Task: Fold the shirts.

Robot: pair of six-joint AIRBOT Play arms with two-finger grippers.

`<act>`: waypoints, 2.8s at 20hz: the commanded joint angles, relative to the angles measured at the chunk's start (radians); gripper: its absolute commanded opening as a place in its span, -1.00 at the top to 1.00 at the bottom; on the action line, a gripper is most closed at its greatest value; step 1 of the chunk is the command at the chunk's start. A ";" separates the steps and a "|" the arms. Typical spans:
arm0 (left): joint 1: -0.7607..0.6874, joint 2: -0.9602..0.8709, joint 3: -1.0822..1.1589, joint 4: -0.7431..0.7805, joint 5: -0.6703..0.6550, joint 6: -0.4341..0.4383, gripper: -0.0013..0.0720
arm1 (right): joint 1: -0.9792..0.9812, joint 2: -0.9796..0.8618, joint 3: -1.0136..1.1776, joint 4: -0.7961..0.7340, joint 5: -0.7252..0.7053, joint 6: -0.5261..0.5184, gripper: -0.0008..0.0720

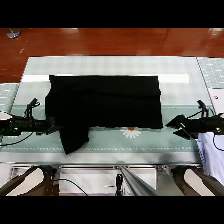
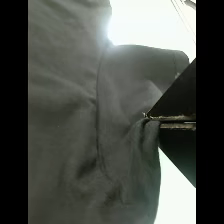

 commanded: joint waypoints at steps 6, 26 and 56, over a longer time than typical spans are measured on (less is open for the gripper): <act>0.000 -0.001 0.016 -0.010 -0.003 -0.001 0.89 | 0.172 -0.165 0.034 0.061 -0.179 0.040 -0.76; -0.050 -0.209 0.449 -0.134 0.032 -0.071 0.89 | 0.196 -0.421 0.647 0.103 -0.080 -0.056 0.92; 0.095 -0.725 1.373 0.180 -0.299 -0.457 -0.96 | 0.033 -0.911 1.137 0.141 0.122 0.064 -0.76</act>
